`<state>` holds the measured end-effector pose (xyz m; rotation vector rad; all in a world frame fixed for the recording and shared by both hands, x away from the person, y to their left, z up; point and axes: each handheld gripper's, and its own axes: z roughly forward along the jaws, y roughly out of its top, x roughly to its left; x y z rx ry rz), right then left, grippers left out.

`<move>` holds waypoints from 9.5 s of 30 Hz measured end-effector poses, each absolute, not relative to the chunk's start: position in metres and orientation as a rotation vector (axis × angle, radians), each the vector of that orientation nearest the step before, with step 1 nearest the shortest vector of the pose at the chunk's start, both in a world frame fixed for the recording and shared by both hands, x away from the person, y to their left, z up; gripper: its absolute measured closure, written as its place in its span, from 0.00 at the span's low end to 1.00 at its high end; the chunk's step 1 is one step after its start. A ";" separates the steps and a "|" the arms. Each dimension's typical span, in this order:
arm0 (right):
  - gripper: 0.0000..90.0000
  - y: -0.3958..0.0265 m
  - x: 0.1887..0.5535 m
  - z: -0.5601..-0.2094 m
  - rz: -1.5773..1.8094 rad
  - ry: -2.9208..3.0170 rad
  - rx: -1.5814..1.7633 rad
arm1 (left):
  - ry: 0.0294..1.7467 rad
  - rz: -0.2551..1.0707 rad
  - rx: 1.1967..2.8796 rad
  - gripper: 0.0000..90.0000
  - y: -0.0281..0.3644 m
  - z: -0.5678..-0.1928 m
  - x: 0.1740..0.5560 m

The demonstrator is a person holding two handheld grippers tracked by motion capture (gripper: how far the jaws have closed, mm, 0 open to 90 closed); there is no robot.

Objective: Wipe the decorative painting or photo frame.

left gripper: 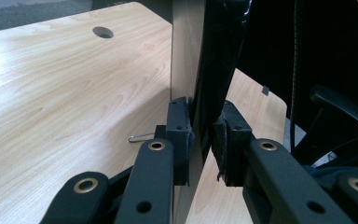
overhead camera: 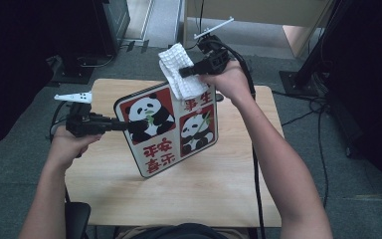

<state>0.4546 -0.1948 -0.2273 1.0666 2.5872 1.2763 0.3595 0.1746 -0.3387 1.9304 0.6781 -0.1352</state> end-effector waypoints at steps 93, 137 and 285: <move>0.86 -0.298 0.479 -0.242 1.051 2.392 1.345 | 0.666 -0.142 1.931 0.86 0.176 -0.340 0.360; 0.86 -0.297 0.460 -0.284 1.150 2.523 1.213 | 0.685 -0.133 1.924 0.86 0.175 -0.340 0.361; 0.87 -0.341 0.417 -0.438 1.071 2.434 1.410 | 0.727 -0.104 1.953 0.86 0.170 -0.339 0.359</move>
